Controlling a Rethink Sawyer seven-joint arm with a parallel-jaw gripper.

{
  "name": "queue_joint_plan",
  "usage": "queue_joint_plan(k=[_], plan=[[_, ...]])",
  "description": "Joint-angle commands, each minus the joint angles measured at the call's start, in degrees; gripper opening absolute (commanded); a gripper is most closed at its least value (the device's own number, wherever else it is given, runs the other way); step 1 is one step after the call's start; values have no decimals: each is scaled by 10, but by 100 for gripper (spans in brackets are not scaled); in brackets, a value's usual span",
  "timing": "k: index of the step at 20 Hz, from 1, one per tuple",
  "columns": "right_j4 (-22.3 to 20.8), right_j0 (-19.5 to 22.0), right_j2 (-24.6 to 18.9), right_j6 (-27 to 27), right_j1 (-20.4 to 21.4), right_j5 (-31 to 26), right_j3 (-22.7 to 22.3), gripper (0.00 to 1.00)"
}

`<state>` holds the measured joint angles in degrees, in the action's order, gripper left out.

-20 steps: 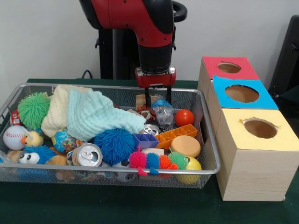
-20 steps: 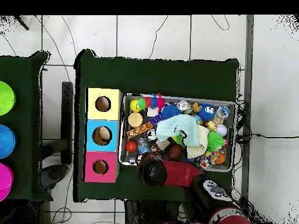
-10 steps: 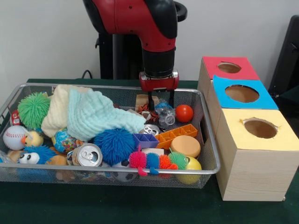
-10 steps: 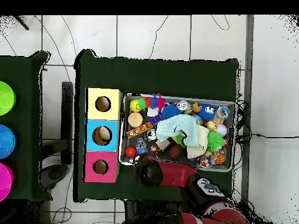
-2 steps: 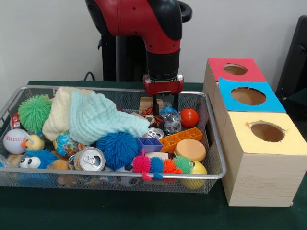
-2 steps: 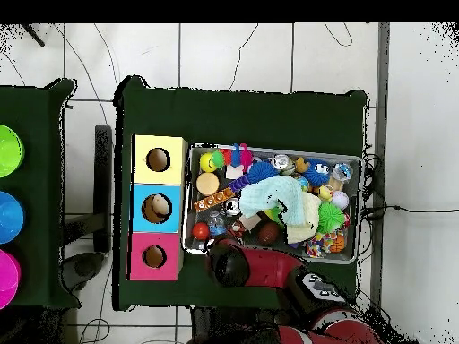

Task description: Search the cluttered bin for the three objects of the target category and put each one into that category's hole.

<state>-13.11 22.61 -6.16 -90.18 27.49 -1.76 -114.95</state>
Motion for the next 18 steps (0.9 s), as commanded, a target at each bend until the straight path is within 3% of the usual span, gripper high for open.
queue_joint_plan(k=[1,13,18], plan=[[13,13,-22,-106,-31,42,34,0],[26,26,-22,-127,-15,47,9,0],[70,14,-25,-131,134,-81,-54,0]])
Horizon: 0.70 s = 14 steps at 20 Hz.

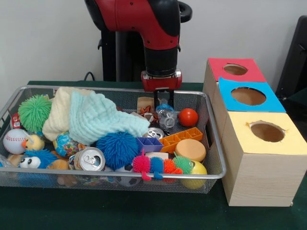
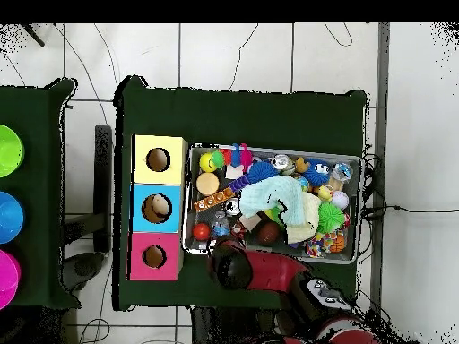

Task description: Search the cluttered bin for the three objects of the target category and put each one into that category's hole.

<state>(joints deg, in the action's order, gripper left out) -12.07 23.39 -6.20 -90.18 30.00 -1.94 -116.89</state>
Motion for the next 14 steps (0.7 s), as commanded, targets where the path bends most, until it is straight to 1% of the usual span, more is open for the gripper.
queue_joint_plan(k=[1,2,5,9,12,14], plan=[[67,-1,-21,-131,121,-93,-39,0],[76,-9,-14,-131,139,-112,-44,0],[94,-30,7,-132,171,-139,-47,0],[117,-22,-6,-137,191,-145,-64,0],[141,-27,-10,-144,221,-158,-78,0],[157,-38,-3,-147,244,-183,-80,0]])
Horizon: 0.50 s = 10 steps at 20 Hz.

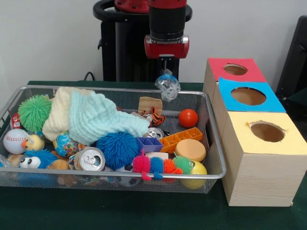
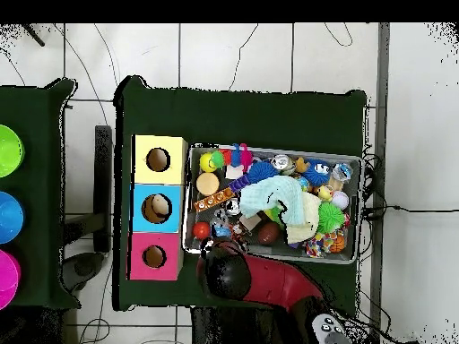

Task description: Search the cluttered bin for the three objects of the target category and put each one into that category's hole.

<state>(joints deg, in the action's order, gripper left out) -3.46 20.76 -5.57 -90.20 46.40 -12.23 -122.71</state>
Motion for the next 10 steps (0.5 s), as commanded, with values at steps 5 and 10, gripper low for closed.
queue_joint_plan(k=[5,10], plan=[[122,-24,-26,-176,89,-60,-59,0],[179,-72,-29,-217,92,-31,-95,0]])
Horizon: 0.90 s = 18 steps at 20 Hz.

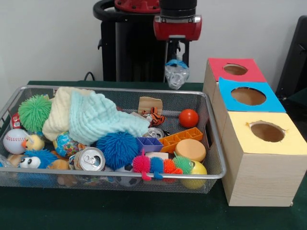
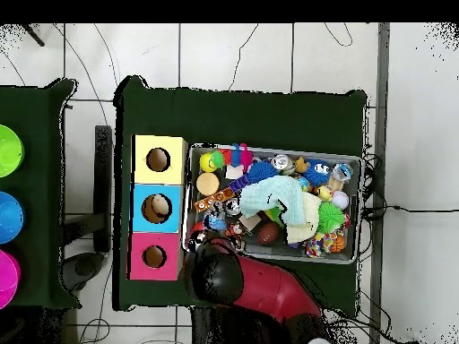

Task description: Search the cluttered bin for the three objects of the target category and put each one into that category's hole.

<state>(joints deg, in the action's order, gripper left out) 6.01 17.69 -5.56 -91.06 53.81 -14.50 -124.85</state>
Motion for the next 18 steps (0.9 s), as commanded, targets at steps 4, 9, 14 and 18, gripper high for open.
queue_joint_plan(k=[4,9,14,18], plan=[[123,-62,-45,-230,10,37,-99,0],[141,-81,-62,-257,-16,87,-105,0],[147,-98,-71,-285,-32,116,-99,0],[147,-104,-87,-315,-65,162,-91,0]])
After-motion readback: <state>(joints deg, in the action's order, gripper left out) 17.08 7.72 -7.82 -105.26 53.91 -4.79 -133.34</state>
